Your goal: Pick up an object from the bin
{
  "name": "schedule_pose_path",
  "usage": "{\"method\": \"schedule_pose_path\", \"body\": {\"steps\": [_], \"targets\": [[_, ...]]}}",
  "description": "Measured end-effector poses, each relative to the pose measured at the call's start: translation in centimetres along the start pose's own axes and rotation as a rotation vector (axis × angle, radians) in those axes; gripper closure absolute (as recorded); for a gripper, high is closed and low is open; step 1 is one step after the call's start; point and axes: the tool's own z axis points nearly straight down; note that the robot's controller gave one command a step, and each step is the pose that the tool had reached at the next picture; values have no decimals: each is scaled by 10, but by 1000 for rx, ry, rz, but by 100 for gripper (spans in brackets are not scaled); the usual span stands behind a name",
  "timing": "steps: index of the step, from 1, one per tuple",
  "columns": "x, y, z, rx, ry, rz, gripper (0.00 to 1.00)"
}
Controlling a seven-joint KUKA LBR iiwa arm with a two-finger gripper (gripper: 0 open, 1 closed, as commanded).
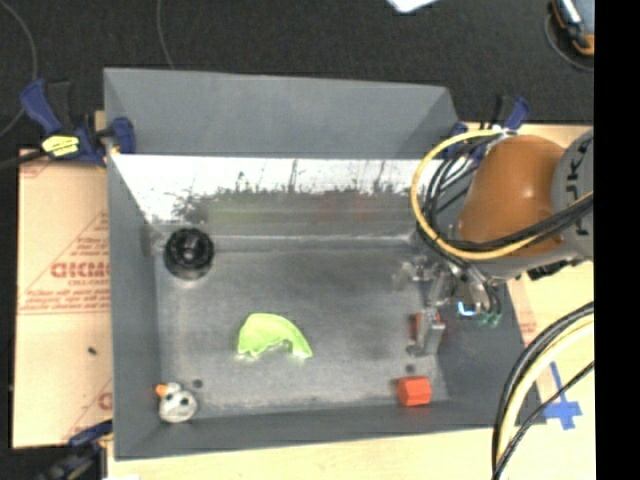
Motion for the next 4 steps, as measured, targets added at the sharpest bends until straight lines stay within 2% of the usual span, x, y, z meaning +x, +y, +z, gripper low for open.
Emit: {"method": "schedule_pose_path", "body": {"steps": [1,2,3,4], "targets": [[-2,0,-5,1,-8,-3,0],[-2,0,-5,1,-8,-5,0],[38,3,32,2,-11,-103,0],[27,-24,57,2,-13,-48,0]]}}
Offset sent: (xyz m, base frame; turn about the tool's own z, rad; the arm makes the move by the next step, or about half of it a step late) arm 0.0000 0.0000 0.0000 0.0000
